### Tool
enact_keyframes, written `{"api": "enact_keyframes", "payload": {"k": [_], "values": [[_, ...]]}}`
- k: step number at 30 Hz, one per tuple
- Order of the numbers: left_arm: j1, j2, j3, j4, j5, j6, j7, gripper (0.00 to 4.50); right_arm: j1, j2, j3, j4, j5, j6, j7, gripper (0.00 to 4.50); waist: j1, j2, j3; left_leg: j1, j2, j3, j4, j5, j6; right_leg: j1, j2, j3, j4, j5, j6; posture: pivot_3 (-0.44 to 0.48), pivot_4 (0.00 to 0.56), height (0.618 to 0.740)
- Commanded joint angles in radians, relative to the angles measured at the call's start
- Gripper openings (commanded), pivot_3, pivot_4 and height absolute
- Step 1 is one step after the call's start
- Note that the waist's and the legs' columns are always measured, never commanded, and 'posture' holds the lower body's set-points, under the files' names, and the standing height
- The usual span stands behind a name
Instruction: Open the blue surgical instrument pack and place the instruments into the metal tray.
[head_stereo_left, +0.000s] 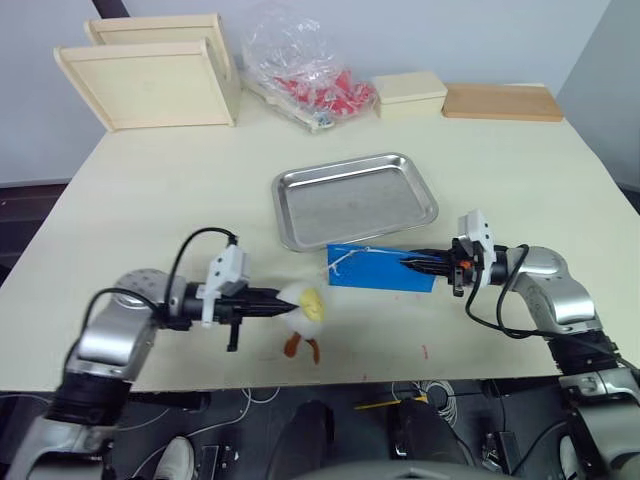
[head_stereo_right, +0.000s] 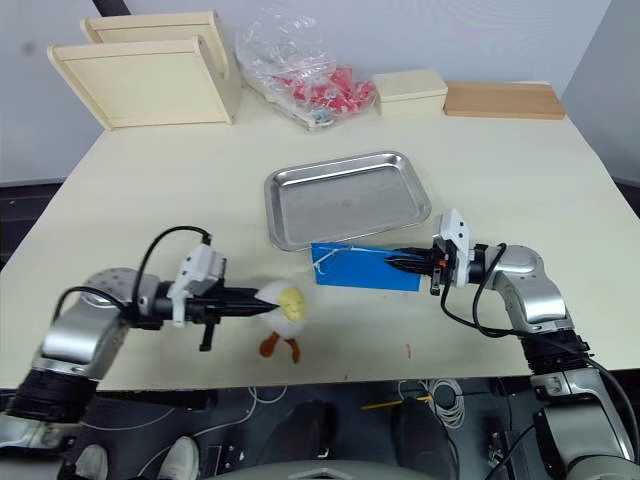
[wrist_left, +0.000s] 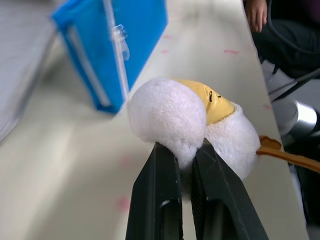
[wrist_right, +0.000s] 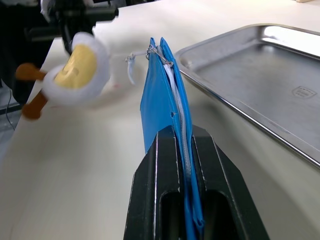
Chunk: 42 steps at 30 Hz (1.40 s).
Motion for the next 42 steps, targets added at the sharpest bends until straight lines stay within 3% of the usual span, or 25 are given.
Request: {"api": "enact_keyframes", "payload": {"k": [1,7,15,24,30,42], "values": [[-0.030,0.037,0.052,0.039,-0.012,-0.004,-0.027,0.07,-0.011,0.004,-0.019,-0.024,0.008,-0.018,-0.006,0.00,0.000,0.000,0.000,0.000,0.000,0.000,0.000,0.000,0.000,0.000,0.000,0.000,0.000,0.000,0.000,0.000,0.150,0.740],[-0.093,0.089,0.084,0.196,0.049,-0.078,-0.023,0.07,-0.011,0.010,-0.024,-0.018,0.005,-0.028,-0.004,0.00,0.000,0.000,0.000,0.000,0.000,0.000,0.000,0.000,0.000,0.000,0.001,0.000,0.000,0.000,0.000,0.000,0.150,0.740],[-0.163,0.076,0.113,0.300,0.074,-0.115,0.035,0.07,-0.009,0.010,-0.028,-0.017,0.006,-0.034,-0.004,0.00,0.001,0.000,0.001,-0.001,0.000,0.000,0.000,0.000,0.000,0.000,0.000,0.000,0.000,0.000,0.000,0.000,0.150,0.740],[-0.117,0.094,0.107,0.351,0.129,-0.145,0.101,0.07,0.002,0.004,-0.036,-0.029,0.013,-0.030,-0.007,0.00,0.001,0.000,0.001,0.000,0.000,0.000,0.000,0.000,0.000,0.000,0.000,0.000,0.000,0.000,0.000,0.000,0.150,0.740],[-0.038,0.092,0.067,0.307,0.143,-0.053,0.092,0.07,0.002,0.003,-0.043,-0.036,0.021,-0.026,-0.011,0.00,0.000,0.000,0.001,0.000,0.000,0.000,0.000,0.000,0.000,0.000,0.000,0.000,0.001,0.000,0.000,0.000,0.150,0.740],[-0.022,-0.009,0.035,0.367,0.162,-0.065,0.151,0.07,-0.005,0.015,-0.090,-0.110,0.143,0.057,-0.009,0.00,0.006,0.002,-0.001,0.001,0.000,0.000,0.000,0.000,0.000,0.000,-0.001,0.000,0.001,0.000,0.000,0.000,0.150,0.740]]}}
